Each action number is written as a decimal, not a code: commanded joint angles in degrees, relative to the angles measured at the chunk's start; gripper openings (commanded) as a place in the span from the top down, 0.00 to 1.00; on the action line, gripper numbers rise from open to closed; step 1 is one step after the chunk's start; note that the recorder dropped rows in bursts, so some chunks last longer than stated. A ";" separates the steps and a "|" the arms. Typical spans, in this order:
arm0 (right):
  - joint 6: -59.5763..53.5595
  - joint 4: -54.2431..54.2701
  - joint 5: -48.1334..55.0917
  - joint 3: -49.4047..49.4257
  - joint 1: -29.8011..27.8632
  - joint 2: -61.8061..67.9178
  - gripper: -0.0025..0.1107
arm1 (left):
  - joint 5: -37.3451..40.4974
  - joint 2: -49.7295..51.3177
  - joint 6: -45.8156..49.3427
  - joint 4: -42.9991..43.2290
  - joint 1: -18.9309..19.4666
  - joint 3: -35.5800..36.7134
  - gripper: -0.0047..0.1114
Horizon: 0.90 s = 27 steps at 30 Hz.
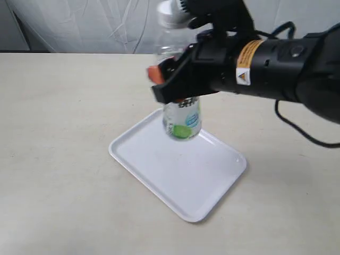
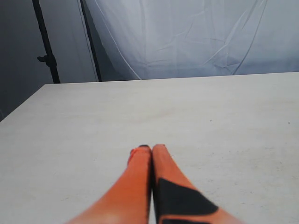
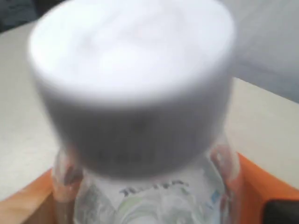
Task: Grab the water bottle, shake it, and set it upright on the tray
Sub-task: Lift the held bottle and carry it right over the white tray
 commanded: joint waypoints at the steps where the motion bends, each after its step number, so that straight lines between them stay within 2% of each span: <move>1: -3.26 14.19 -4.46 -1.23 3.28 -1.14 0.99 | -0.25 -0.29 -0.45 -0.08 0.08 0.13 0.96; 5: -3.68 6.23 -7.51 -1.23 14.10 -0.75 0.99 | -0.25 -0.29 -0.45 -0.08 0.08 0.13 0.96; 8: -3.91 0.10 -5.22 -1.31 15.87 -0.87 0.99 | -0.25 -0.29 -0.45 -0.08 0.08 0.13 0.96; 10: -3.91 -1.78 -0.53 -1.79 11.82 -0.87 0.99 | -0.25 -0.29 -0.45 -0.08 0.08 0.13 0.96; 12: -3.91 -1.90 3.44 -2.08 5.21 -0.87 0.99 | -0.25 -0.29 -0.45 -0.08 0.08 0.13 0.96; 15: 0.23 0.42 2.09 -2.08 -3.43 -0.87 0.99 | -0.25 -0.29 -0.45 -0.08 0.08 0.13 0.96; 17: 3.30 5.12 -1.20 -2.08 -5.36 -1.01 0.99 | -0.25 -0.29 -0.45 -0.08 0.08 0.13 0.96; 20: 3.81 9.90 -7.14 -2.08 0.26 -0.70 0.99 | -0.25 -0.29 -0.45 -0.08 0.08 0.13 0.96; 24: 2.58 4.87 -17.44 -2.08 11.79 2.47 0.99 | -0.25 -0.29 -0.45 -0.08 0.08 0.13 0.96; 27: -0.75 4.18 -18.73 -2.08 14.62 3.86 0.99 | -0.25 -0.29 -0.45 -0.08 0.08 0.13 0.96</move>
